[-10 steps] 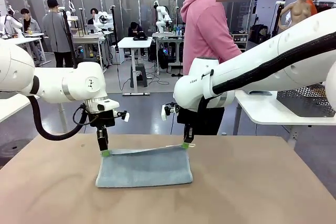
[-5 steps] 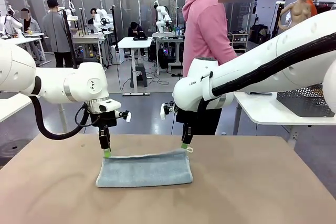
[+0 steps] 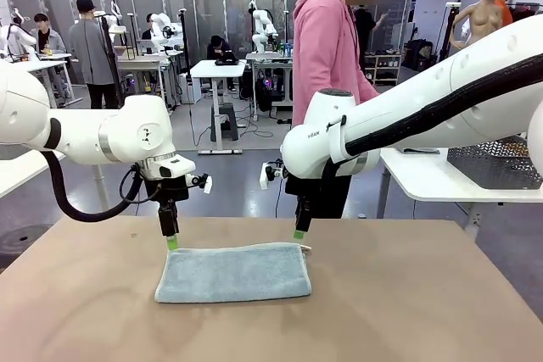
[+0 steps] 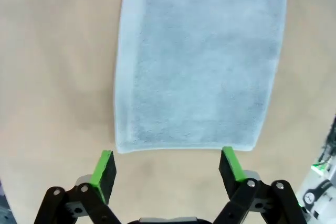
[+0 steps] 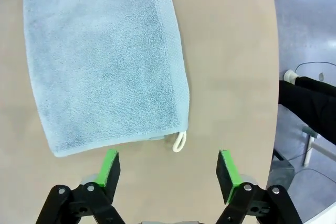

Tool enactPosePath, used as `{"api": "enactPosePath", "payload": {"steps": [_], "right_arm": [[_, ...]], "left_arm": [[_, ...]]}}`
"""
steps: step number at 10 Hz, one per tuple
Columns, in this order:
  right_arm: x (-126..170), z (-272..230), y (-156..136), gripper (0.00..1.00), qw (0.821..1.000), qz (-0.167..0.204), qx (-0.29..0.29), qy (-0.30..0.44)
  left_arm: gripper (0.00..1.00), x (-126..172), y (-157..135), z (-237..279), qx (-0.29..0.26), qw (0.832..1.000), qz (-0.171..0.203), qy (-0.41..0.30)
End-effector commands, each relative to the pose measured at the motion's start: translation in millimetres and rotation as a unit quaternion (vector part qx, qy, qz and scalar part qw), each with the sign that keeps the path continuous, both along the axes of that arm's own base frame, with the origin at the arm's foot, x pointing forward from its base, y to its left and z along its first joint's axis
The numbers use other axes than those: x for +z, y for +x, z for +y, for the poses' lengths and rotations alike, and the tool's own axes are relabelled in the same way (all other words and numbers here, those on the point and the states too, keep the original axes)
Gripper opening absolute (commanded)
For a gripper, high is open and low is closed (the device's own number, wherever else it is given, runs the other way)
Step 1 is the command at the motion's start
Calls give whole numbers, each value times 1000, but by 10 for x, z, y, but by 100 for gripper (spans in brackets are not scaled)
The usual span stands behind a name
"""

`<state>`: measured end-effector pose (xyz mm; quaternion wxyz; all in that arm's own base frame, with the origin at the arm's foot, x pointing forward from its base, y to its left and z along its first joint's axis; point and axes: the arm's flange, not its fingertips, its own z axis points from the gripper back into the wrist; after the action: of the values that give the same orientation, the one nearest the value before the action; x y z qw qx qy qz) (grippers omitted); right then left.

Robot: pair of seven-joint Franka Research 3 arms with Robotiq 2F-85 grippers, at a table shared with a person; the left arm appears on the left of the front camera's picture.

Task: Fold the towels and place them in the basket.
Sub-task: When a person lays out a Towel with hook on the table, fold it in half twice.

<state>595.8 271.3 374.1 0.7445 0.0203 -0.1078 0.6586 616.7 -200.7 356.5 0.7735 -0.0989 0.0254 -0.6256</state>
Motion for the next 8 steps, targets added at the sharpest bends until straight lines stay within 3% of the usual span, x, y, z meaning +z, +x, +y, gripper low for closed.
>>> {"api": "enactPosePath", "payload": {"steps": [1, 6, 7, 8], "right_arm": [[-1, 8, 19, 79, 1000, -1, 1, 1], [1, 24, -1, 79, 1000, 0, 2, 1], [48, 6, -119, 100, 991, 1, -130, 21], [60, 39, -340, 100, 983, -3, -177, 42]], "left_arm": [[100, -17, 69, 17, 5, 1000, -7, 11], [100, -21, 12, 18, -1, 1000, -1, 4], [100, 185, -112, 35, 58, 998, -24, 12], [100, 407, -296, 74, 104, 994, -25, 19]]}}
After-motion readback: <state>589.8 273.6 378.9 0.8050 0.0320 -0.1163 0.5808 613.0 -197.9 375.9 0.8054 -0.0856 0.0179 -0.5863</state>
